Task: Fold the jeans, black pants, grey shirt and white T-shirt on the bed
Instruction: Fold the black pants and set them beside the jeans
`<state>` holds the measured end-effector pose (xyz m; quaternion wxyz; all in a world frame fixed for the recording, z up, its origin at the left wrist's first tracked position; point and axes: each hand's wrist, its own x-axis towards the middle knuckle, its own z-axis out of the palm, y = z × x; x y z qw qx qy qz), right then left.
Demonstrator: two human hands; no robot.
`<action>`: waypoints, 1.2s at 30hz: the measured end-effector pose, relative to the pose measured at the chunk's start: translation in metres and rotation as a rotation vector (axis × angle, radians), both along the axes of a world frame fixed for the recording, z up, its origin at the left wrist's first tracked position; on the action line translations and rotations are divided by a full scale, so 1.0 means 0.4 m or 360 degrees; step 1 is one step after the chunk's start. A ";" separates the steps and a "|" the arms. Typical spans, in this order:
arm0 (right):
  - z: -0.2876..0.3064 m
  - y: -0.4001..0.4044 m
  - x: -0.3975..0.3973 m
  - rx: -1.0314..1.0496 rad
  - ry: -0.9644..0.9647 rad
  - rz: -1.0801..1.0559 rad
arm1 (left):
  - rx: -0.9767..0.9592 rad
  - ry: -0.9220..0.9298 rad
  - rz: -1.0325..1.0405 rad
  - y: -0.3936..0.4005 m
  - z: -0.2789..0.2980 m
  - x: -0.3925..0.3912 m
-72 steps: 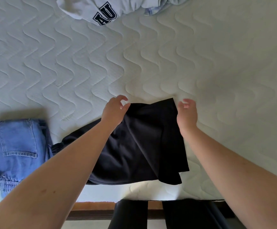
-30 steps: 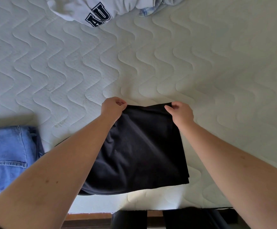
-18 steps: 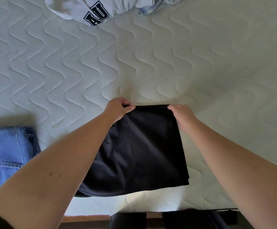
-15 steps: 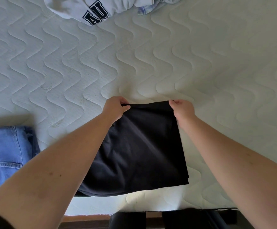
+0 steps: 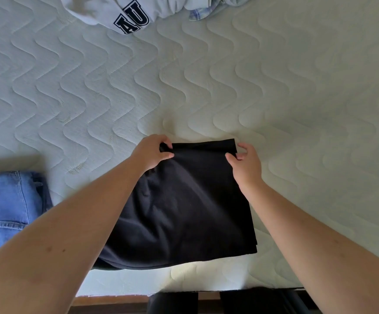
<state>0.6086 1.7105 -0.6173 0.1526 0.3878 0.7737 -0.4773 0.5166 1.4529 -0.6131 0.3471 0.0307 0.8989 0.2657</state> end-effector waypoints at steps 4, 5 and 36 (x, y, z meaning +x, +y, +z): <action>0.011 0.021 -0.035 0.0075 0.0266 0.0086 | 0.0000 0.0109 0.0168 0.013 -0.003 -0.011; 0.011 0.026 -0.043 0.0088 0.0273 0.0114 | -0.0002 0.0131 0.0207 0.018 -0.004 -0.011; -0.015 0.093 -0.143 0.0965 -0.0106 0.1543 | -0.0026 0.0121 0.0204 -0.008 -0.031 0.027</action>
